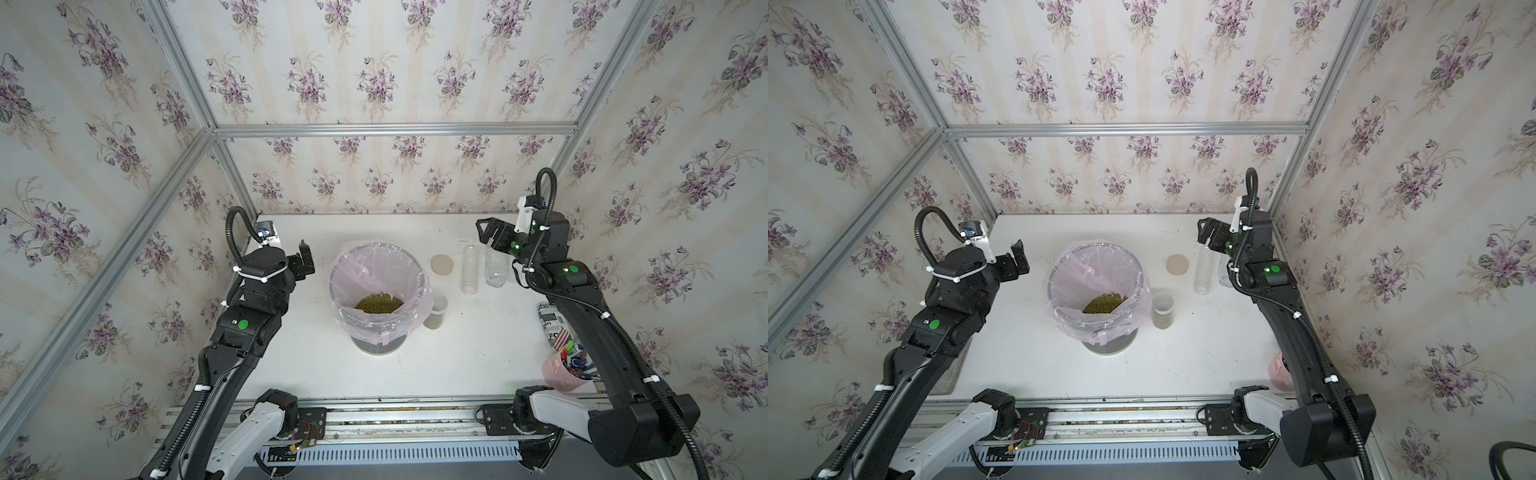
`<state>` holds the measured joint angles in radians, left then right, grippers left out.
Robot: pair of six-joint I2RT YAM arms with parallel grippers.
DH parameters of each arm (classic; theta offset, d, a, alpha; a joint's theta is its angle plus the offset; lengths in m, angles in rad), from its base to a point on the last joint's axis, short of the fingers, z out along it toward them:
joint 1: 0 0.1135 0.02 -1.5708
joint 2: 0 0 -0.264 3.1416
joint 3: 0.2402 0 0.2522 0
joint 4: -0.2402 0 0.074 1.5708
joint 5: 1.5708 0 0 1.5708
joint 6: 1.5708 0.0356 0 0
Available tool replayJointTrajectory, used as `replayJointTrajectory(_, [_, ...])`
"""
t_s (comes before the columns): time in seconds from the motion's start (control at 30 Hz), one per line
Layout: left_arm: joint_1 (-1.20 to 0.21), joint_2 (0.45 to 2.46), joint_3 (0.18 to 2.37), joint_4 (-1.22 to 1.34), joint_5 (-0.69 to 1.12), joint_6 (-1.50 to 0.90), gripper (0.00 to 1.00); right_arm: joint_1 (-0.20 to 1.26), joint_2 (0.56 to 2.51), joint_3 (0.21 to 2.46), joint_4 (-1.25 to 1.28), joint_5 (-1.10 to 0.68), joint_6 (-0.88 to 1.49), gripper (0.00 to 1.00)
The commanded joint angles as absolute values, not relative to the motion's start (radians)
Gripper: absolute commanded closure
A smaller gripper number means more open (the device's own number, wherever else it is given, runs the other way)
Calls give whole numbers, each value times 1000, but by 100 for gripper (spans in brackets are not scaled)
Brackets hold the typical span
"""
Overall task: Empty moldy mung beans from jars
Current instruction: Pick up the jar from the center of the board.
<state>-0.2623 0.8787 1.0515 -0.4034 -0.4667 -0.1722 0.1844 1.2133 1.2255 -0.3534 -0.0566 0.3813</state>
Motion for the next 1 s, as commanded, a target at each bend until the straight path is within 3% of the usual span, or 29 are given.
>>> replayJointTrajectory(0.0, [-262,880,1055,-385,-480,-176,1,230,1242,1281,-466,14,348,3])
replayJointTrajectory(0.2, [-262,876,1055,-387,-492,-176,0,332,1302,1372,-656,112,321,8])
replayJointTrajectory(0.5, [-262,880,1055,-389,-494,-186,0,405,1312,1346,-815,63,330,18])
replayJointTrajectory(0.97, [-261,884,1063,-400,-507,-196,0,473,1344,1343,-960,-140,327,15])
